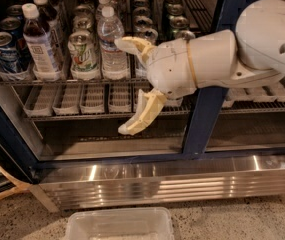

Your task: Pick 7up can from top shelf of fridge

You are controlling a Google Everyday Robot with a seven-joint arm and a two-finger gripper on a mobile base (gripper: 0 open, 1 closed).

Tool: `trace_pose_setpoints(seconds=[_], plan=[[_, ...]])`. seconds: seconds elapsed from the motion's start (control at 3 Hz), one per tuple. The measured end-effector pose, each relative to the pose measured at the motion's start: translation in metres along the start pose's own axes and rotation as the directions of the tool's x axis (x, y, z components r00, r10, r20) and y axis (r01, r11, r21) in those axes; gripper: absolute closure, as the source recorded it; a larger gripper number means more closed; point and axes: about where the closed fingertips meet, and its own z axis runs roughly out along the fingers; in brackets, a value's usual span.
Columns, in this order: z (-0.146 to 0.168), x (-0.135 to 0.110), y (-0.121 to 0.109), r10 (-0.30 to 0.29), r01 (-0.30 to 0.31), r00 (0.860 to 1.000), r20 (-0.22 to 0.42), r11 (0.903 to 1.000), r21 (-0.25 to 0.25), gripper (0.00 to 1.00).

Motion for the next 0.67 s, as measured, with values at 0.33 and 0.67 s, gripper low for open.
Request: trace_pose_setpoints(seconds=[0.33, 0.67], plan=[[0.047, 0.024, 0.009, 0.04, -0.045, 0.997, -0.071, 0.9972, -0.06, 0.0], [0.08, 0.054, 0.025, 0.084, -0.092, 0.97, -0.229, 0.9954, -0.025, 0.0]])
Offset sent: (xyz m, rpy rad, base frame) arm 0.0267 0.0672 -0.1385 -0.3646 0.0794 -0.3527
